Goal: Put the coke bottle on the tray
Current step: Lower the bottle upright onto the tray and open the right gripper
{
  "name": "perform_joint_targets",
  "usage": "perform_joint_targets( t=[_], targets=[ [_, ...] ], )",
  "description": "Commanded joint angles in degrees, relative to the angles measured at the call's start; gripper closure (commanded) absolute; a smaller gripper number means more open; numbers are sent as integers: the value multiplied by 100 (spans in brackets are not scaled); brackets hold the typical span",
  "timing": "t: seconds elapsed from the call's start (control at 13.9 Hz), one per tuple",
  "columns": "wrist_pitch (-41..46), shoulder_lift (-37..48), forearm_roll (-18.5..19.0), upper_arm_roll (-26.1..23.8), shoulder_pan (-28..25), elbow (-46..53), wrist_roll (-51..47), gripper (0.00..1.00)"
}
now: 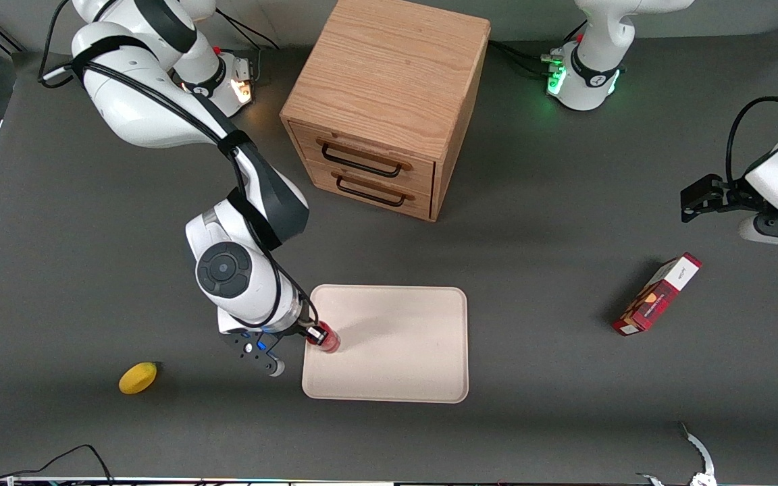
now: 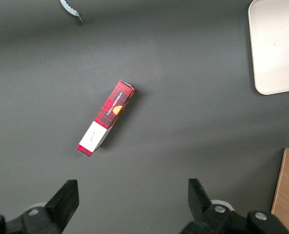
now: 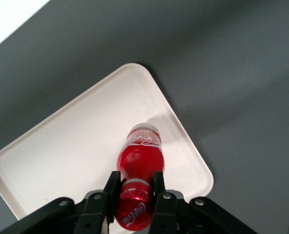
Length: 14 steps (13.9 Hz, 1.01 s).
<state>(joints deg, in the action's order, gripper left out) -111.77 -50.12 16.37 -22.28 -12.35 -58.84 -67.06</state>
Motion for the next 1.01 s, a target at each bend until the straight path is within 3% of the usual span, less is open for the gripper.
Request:
perform_joint_targets(
  t=[0.0, 0.36, 0.43, 0.51, 0.72, 0.94],
  targets=[
    [-231, -33, 191, -40, 40, -48, -61, 100],
    [-433, -235, 524, -31, 40, -48, -88, 100],
    [-451, -261, 552, -31, 48, -48, -105, 66],
    [-460, -253, 560, -31, 57, -39, -70, 3],
    [-23, 184, 543, -118, 241, -22, -9, 0],
    [847, 1150, 482, -136, 303, -31, 727, 0]
  ],
)
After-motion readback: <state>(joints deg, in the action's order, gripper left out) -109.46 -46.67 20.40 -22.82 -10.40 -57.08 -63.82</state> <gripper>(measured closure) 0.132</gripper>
